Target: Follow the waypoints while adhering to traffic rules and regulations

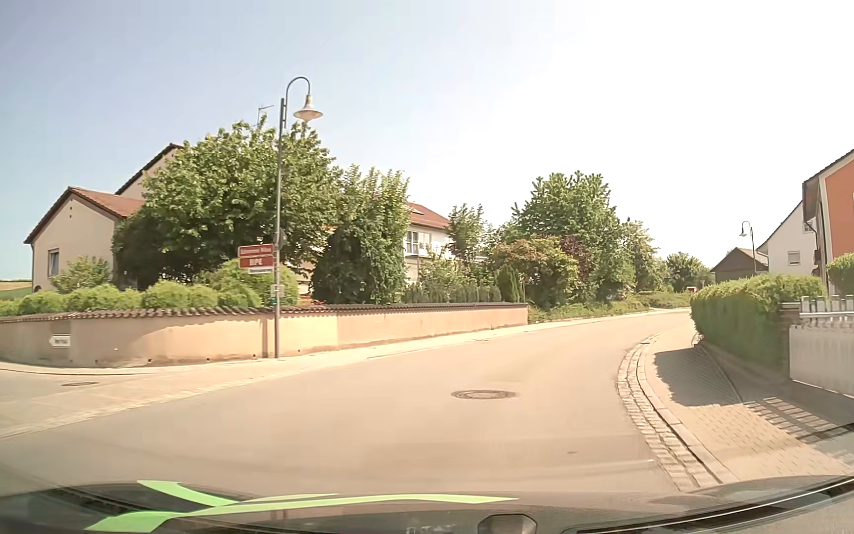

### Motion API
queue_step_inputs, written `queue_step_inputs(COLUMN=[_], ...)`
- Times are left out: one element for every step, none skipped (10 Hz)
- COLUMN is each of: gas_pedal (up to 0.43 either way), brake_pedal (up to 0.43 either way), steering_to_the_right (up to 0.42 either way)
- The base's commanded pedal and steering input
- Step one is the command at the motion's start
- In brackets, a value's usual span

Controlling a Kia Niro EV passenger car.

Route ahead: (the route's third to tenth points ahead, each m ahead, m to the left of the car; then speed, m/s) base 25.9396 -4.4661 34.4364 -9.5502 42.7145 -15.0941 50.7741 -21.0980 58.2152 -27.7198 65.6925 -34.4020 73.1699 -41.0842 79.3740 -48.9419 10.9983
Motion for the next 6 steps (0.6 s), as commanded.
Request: queue_step_inputs(gas_pedal=[0.11,0.118,0.138,0.138,0.138,0.138], brake_pedal=[0.0,0.0,0.0,0.0,0.0,0.0], steering_to_the_right=[0.087,0.087,0.085,0.088,0.087,0.087])
